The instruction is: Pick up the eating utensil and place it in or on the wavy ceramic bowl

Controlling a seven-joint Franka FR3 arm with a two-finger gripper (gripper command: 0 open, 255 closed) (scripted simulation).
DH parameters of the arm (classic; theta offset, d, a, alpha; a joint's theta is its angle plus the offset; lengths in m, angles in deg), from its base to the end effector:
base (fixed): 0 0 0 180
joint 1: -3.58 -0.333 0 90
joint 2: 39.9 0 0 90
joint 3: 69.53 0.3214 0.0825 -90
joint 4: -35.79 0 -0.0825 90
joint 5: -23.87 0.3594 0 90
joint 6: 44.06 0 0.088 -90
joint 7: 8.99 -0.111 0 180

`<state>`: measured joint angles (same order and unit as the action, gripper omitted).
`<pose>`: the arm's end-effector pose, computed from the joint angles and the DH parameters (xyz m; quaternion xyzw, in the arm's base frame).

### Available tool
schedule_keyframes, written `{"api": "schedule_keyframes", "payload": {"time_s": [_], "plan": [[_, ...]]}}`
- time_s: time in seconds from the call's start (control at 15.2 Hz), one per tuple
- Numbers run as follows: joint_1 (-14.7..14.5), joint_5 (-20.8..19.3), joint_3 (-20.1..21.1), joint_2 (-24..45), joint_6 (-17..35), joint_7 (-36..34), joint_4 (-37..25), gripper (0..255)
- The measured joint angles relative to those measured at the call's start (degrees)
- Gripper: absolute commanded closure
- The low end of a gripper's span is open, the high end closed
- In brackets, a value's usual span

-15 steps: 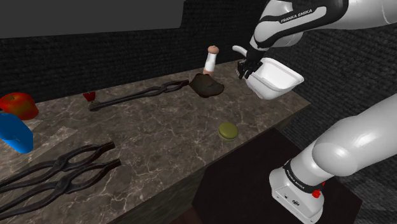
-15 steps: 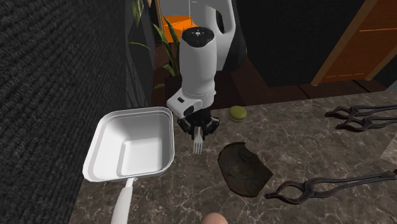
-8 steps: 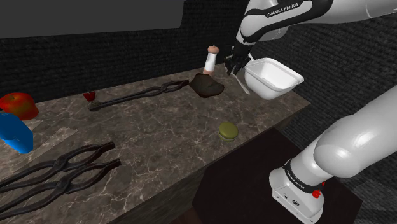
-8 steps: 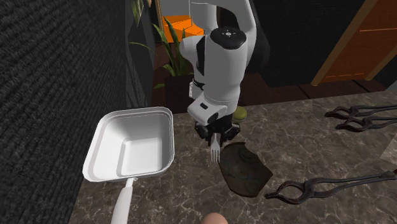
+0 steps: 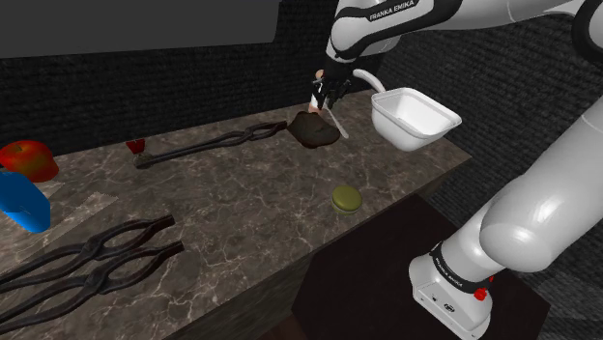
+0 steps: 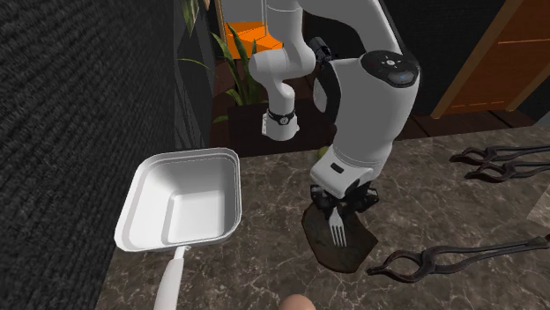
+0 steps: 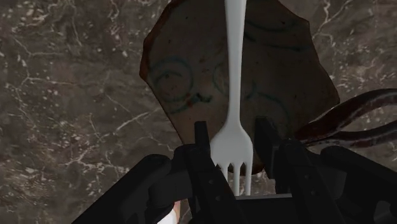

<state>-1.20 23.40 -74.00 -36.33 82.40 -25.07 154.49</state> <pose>0.5461 0.0032 0.4223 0.9902 -0.1346 0.0371 0.0005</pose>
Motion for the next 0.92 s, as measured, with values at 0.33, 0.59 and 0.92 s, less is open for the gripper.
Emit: {"api": "schedule_keyframes", "payload": {"time_s": [0.33,0.59,0.92], "plan": [[-0.2,0.2,0.2,2.2,3.4,-0.4,1.2,255],[-0.2,0.3,0.3,3.6,6.2,-0.5,2.6,255],[-0.2,0.4,0.3,5.6,9.4,-0.4,3.8,255]]}}
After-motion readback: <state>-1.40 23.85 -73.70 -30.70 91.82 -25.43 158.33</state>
